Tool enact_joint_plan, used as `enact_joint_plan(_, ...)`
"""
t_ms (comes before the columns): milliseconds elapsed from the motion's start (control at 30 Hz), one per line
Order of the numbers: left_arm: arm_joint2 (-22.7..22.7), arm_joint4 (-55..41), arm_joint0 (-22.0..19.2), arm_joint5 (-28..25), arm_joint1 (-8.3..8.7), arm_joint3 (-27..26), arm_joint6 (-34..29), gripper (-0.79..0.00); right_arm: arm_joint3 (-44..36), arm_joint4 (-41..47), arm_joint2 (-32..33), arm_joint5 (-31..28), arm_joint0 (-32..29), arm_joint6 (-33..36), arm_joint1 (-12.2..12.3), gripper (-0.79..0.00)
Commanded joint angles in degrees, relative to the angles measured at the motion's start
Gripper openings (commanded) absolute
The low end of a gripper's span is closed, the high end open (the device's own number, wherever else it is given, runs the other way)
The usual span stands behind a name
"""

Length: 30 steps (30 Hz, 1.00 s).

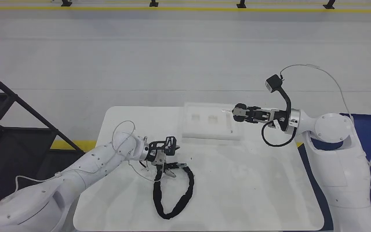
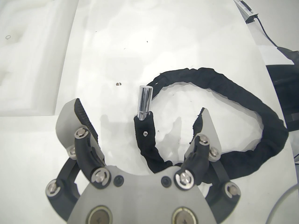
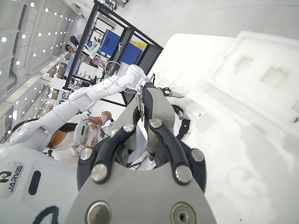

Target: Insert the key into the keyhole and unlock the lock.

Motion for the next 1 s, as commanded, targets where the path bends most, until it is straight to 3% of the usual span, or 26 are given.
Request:
enact_joint_plan(0,0.20,2.51,0.39,0.33,-0.48,0.59,2.46,0.000,0.00,0.00,0.00,0.00,0.00,0.00,0.00,-0.785)
enact_joint_plan(400,0.56,9.87,0.85,2.51,-4.20,6.36,7.18,0.000,0.00,0.00,0.00,0.00,0.00,0.00,0.00,-0.785)
enact_joint_plan(500,0.58,11.37,0.81,2.67,-4.88,7.42,8.33,-0.209,0.00,0.00,0.00,0.00,0.00,0.00,0.00,-0.785)
enact_joint_plan(533,0.56,11.79,0.83,2.74,-5.08,7.67,8.78,-0.403,0.00,0.00,0.00,0.00,0.00,0.00,0.00,-0.785)
enact_joint_plan(567,0.54,12.23,0.82,2.80,-5.26,7.89,9.27,-0.459,0.00,0.00,0.00,0.00,0.00,0.00,0.00,-0.785)
enact_joint_plan(667,0.50,13.75,0.73,3.20,-5.73,8.65,10.04,-0.745,0.00,0.00,0.00,0.00,0.00,0.00,0.00,-0.785)
enact_joint_plan(700,0.46,14.09,0.74,3.26,-5.87,8.83,10.38,-0.785,0.00,0.00,0.00,0.00,0.00,0.00,0.00,-0.785)
enact_joint_plan(967,0.12,16.54,0.80,2.75,-6.67,10.08,12.57,-0.785,0.00,0.00,0.00,0.00,0.00,0.00,0.00,-0.785)
